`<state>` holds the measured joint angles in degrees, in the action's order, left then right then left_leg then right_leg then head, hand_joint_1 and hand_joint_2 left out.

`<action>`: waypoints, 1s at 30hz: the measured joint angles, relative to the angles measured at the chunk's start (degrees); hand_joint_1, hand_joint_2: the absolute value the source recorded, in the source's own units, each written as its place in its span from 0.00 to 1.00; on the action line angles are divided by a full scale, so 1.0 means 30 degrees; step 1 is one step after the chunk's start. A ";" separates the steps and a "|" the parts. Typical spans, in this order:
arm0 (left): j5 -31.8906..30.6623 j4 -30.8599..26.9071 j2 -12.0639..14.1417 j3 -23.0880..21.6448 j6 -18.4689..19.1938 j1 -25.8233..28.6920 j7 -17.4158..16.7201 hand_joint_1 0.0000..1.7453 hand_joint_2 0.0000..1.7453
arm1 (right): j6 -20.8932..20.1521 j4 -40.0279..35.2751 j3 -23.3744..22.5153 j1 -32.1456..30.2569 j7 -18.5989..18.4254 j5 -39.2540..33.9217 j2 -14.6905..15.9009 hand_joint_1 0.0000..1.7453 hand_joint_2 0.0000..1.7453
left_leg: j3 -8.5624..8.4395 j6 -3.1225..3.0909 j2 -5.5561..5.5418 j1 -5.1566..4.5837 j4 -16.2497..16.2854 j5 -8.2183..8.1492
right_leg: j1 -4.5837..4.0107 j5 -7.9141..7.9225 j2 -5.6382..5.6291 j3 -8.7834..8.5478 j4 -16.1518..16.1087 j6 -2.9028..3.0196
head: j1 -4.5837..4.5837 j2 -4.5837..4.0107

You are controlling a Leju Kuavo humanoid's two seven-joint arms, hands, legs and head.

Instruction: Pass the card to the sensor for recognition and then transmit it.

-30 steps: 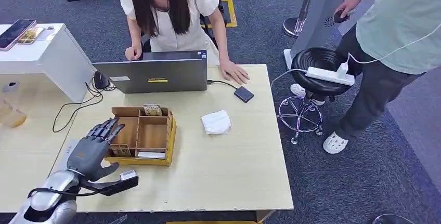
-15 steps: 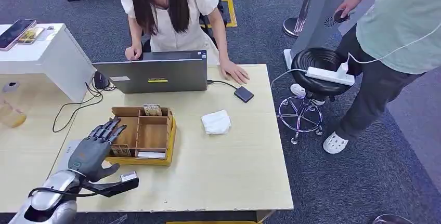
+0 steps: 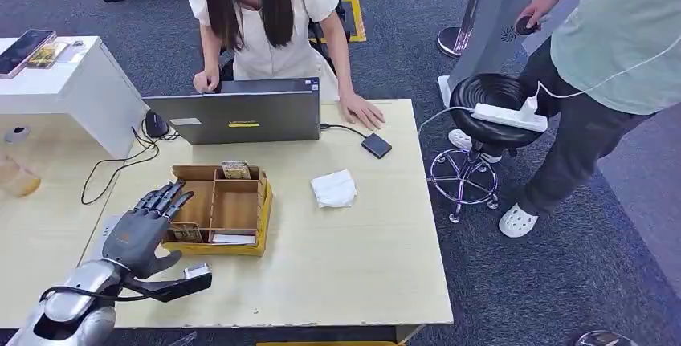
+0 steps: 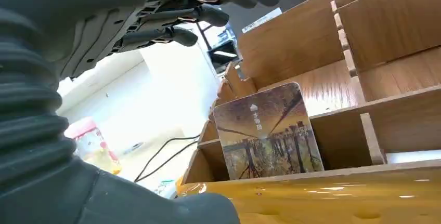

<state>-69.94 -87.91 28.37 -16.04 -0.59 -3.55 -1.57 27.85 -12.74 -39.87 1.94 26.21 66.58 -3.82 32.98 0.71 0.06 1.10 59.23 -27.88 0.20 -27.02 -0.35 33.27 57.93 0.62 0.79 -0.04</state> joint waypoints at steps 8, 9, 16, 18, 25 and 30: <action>0.0000 0.0000 0.0365 -0.0138 0.0307 -0.0146 0.0007 0.00 1.00 | 0.0000 0.0000 -0.0095 0.0002 0.0022 0.0044 0.0000 0.00 1.00 | 0.0000 0.0000 0.0000 0.0000 0.0000 0.0000 | 0.0000 0.0000 -0.0001 0.0000 0.0000 0.0000 | 0.0000 0.0000; 0.0000 0.0000 0.0379 -0.0168 0.0372 -0.0182 0.0022 0.00 1.00 | 0.0000 0.0000 -0.0095 0.0002 0.0022 0.0058 0.0000 0.00 1.00 | 0.0001 0.0000 -0.0001 0.0000 0.0000 0.0000 | 0.0000 0.0000 0.0000 0.0000 0.0000 0.0000 | 0.0000 0.0000; 0.0058 0.0000 0.0743 -0.0393 0.0707 -0.0328 0.0182 0.00 1.00 | 0.0000 0.0000 -0.0117 0.0018 0.0066 0.0095 0.0000 0.00 1.00 | 0.0001 0.0000 0.0000 0.0000 0.0000 0.0000 | 0.0000 0.0000 0.0000 0.0000 0.0000 0.0000 | 0.0000 0.0000; 0.0058 0.0007 0.0852 -0.0444 0.0751 -0.0338 0.0182 0.00 1.00 | 0.0000 0.0000 -0.0124 0.0017 0.0080 0.0102 0.0000 0.00 1.00 | 0.0001 0.0000 0.0000 0.0000 0.0000 0.0000 | 0.0000 0.0000 -0.0001 0.0000 0.0000 0.0000 | 0.0000 0.0000; 0.0131 0.0015 0.1034 -0.0612 0.0919 -0.0396 0.0226 0.00 1.00 | 0.0000 0.0000 -0.0153 0.0025 0.0109 0.0109 0.0000 0.00 1.00 | 0.0001 0.0000 0.0000 0.0000 0.0000 0.0000 | 0.0000 0.0000 0.0000 -0.0001 0.0000 0.0000 | 0.0000 0.0000; 0.0313 0.0124 0.1122 -0.0714 0.1042 -0.0533 0.0299 0.37 1.00 | 0.0000 0.0000 -0.0240 0.0032 0.0131 0.0131 0.0000 0.00 1.00 | 0.0001 0.0000 0.0001 0.0000 0.0000 0.0000 | 0.0000 0.0000 -0.0001 -0.0001 0.0000 0.0000 | 0.0000 0.0000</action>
<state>-69.00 -87.54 31.74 -18.19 2.54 -5.14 -0.68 27.85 -12.74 -40.59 2.03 26.60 66.97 -3.82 32.98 0.71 0.06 1.10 59.23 -27.88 0.20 -27.02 -0.35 33.27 57.93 0.62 0.79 -0.04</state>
